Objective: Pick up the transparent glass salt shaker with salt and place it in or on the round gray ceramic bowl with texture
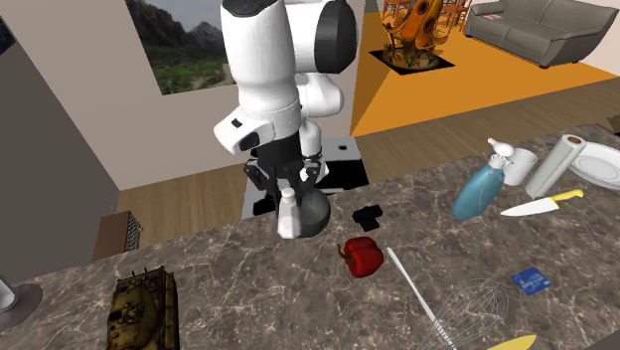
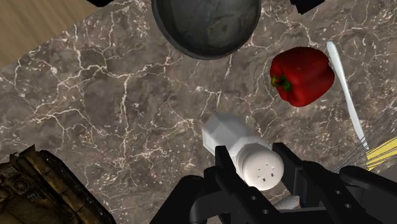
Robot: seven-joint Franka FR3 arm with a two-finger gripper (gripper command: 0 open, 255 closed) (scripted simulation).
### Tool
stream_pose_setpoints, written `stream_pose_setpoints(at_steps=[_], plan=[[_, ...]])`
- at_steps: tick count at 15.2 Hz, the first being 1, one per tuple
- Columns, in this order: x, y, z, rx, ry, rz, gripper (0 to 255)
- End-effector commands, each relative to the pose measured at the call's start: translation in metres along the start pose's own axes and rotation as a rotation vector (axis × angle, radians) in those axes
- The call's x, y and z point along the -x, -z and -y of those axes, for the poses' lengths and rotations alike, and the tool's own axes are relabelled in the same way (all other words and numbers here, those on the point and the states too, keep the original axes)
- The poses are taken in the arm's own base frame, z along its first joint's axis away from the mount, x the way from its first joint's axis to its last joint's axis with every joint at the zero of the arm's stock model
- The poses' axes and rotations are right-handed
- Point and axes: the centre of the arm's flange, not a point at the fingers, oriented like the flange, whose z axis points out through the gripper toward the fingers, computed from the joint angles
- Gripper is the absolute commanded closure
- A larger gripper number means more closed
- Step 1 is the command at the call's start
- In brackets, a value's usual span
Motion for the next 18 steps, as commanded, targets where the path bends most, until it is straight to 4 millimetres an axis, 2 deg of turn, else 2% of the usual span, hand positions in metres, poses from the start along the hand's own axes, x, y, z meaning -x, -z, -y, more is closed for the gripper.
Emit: stream_pose_setpoints(at_steps=[1, 10, 18], plan=[[0.028, 0.005, 0.002, 0.0, 0.0, 0.0, 255], [0.145, 0.024, 0.006, 0.0, 0.0, 0.0, 255], [0.146, -0.018, 0.003, 0.0, 0.0, 0.0, 255]])
